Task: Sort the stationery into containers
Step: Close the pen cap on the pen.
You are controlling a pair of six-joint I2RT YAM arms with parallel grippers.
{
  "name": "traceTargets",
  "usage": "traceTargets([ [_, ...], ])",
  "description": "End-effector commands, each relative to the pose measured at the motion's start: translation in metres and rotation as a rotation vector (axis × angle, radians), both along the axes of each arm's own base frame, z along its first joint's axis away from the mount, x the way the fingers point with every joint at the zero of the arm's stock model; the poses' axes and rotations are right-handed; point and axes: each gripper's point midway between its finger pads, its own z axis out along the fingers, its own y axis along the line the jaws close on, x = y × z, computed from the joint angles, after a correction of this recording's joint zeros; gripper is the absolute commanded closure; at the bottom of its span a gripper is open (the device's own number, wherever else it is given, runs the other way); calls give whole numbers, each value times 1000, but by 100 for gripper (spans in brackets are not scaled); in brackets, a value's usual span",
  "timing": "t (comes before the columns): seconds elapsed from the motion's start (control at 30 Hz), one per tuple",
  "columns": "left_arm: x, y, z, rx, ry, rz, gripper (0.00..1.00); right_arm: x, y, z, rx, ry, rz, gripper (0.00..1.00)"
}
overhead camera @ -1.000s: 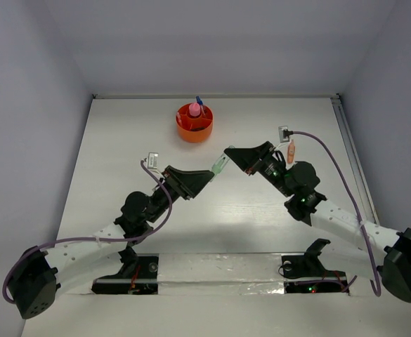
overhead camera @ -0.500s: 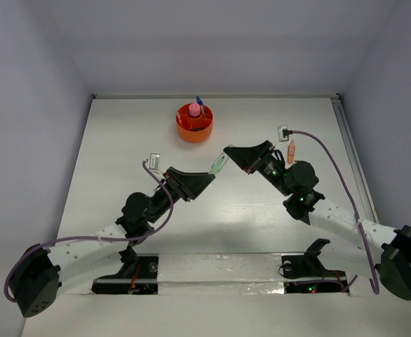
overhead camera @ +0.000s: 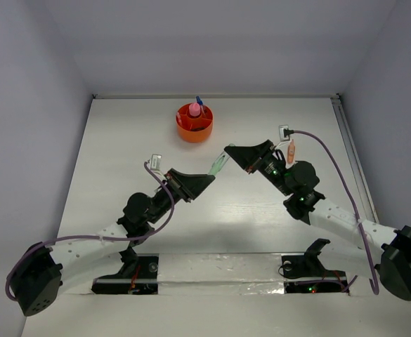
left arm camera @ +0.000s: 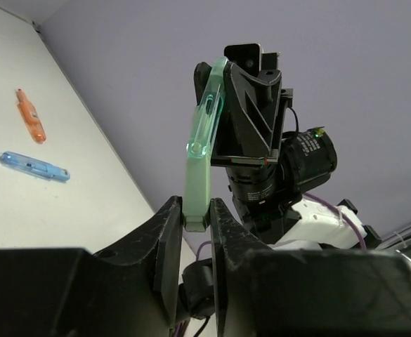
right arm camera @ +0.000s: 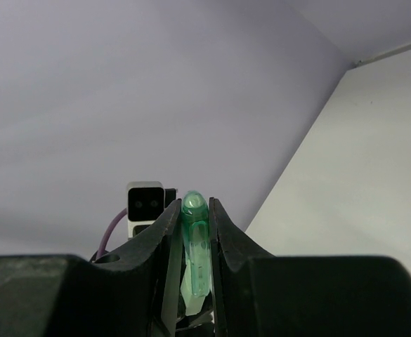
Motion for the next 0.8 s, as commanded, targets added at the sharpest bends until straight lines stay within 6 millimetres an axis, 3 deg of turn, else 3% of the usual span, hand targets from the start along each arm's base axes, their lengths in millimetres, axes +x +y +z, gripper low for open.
traceTargets([
  [0.0,-6,9,22,-68,-60,2,93,-4,-7,27,55,-73,-9,100],
  [0.07,-6,12,27,-71,-70,18,100,-5,-6,25,46,-69,-6,100],
  [0.17,-4,15,27,-48,-84,41,100,-6,-2,18,21,-52,19,100],
  [0.37,-8,18,45,-45,-173,55,100,-11,20,-8,-11,21,144,100],
  [0.57,-16,22,50,-61,-216,44,100,-8,18,-5,7,24,138,100],
  [0.77,-15,34,63,-91,-268,107,100,-12,26,-23,-1,70,195,100],
])
